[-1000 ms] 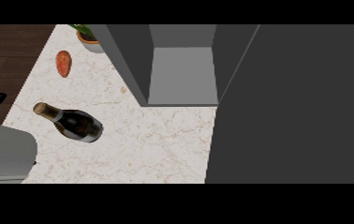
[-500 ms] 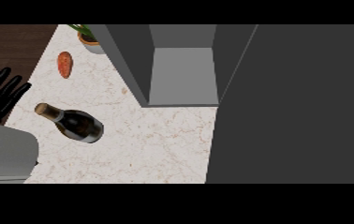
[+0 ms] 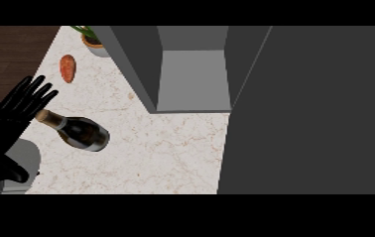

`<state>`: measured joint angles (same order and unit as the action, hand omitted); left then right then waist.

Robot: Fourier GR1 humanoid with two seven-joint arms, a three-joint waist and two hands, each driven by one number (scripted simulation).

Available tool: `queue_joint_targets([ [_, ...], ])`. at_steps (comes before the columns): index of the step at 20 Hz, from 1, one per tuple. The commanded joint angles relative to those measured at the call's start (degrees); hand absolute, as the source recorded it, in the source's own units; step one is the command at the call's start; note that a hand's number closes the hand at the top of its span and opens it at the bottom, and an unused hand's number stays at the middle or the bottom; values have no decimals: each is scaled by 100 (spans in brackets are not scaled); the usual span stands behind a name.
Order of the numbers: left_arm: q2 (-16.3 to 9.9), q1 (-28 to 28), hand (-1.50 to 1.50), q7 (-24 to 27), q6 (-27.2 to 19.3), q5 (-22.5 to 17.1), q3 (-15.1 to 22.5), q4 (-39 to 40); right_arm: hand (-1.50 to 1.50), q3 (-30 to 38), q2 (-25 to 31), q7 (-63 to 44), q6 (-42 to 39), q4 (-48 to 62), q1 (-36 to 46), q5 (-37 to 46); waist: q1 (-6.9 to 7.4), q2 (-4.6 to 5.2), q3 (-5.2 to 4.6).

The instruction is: Pick up the wine, place it into the cabinet and close the cabinet

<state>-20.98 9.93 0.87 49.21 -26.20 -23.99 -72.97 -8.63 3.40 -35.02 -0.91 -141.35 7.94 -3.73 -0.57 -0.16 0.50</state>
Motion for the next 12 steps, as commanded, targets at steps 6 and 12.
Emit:
queue_joint_targets([
  [6, -147, 630, -150, 2182, 177, 1863, 32, 2349, -150, -128, -60, 333, -262, -420, -744, -233, -78, 45, -60],
  [12, -346, 762, -150, 3051, 234, 2363, 303, 3377, -150, -302, -146, -116, -69, -532, -295, -22, -91, 51, -71],
])
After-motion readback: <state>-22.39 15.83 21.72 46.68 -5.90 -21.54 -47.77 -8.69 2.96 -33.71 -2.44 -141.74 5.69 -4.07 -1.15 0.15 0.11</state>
